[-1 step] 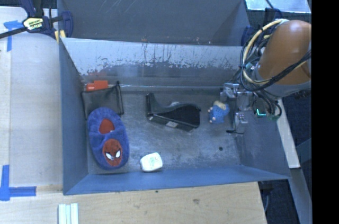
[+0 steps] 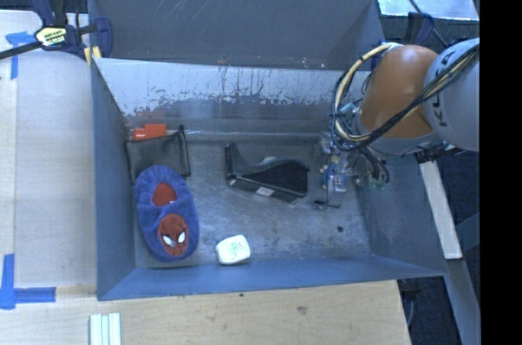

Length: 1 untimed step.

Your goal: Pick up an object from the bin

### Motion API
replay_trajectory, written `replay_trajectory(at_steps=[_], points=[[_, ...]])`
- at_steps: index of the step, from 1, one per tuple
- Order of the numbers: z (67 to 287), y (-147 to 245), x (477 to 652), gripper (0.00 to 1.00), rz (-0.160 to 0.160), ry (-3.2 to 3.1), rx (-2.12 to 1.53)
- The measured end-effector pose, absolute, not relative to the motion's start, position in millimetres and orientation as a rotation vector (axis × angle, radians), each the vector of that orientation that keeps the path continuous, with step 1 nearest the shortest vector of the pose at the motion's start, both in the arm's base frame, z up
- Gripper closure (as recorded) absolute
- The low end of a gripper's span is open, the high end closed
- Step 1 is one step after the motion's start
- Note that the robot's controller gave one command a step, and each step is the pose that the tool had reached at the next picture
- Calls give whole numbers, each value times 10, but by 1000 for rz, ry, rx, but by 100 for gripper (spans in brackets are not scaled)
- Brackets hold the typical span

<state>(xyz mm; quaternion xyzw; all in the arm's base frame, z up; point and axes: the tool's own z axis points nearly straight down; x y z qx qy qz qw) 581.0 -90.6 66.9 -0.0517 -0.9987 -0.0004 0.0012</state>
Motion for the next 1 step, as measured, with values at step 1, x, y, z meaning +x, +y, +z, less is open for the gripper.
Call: replay_trajectory(at_steps=[1], points=[[703, 68, 5710, 0, -4, -3128, -281]])
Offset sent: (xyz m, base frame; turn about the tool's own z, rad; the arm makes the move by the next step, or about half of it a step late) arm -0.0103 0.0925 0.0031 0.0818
